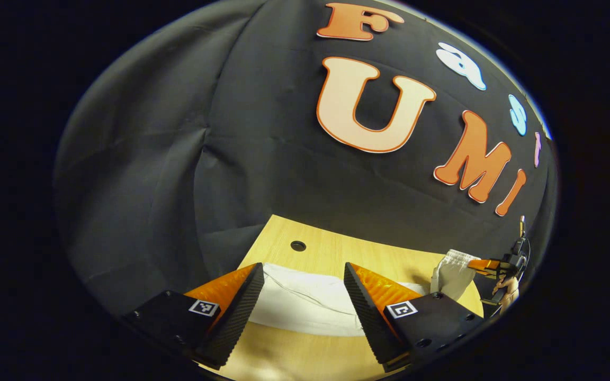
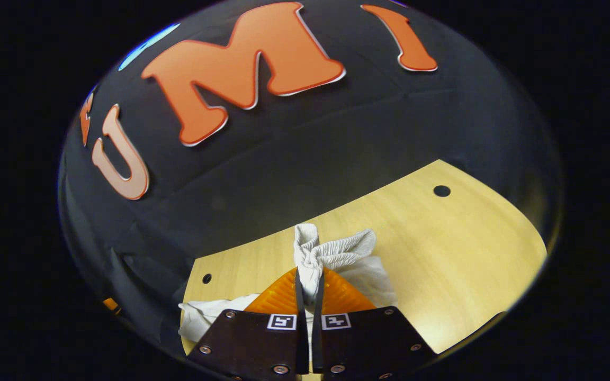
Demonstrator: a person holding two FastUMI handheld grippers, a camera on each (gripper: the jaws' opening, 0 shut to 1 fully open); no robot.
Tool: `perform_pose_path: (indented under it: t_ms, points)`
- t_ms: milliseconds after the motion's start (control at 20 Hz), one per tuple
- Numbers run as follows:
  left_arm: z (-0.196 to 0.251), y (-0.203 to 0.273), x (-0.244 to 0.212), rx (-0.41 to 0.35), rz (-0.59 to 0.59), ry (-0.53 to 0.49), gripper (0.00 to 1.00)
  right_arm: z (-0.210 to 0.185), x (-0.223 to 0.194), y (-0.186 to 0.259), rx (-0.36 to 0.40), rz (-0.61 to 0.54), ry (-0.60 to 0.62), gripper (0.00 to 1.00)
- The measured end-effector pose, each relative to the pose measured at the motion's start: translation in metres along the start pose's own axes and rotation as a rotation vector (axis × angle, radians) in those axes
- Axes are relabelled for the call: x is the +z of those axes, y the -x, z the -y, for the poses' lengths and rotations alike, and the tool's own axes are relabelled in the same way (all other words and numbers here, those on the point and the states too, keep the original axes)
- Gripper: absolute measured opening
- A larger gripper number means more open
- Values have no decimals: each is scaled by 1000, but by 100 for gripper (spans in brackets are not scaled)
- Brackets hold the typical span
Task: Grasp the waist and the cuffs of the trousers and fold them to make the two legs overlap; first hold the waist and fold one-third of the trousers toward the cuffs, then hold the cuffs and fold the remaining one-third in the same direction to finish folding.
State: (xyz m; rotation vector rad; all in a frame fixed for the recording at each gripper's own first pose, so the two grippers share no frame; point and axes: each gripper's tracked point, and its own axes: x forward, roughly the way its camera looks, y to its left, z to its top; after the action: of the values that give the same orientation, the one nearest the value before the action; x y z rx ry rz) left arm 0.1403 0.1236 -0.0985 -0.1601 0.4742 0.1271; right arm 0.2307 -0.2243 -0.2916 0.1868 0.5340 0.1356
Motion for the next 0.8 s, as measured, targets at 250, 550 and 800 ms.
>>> perform_pose_path:
  t_ms: [250, 550, 800]
  points:
    - [-43, -2, -6, 24, -12, -12, 99, 3, -8, 2, 45, -121, 55, 3]
    - [-105, -3, -4, 177, 41, -251, 99, 9, 0, 10, 19, -234, 160, 3]
    - [-100, -14, -37, 97, -26, -170, 99, 8, 6, 13, 13, -258, 231, 6]
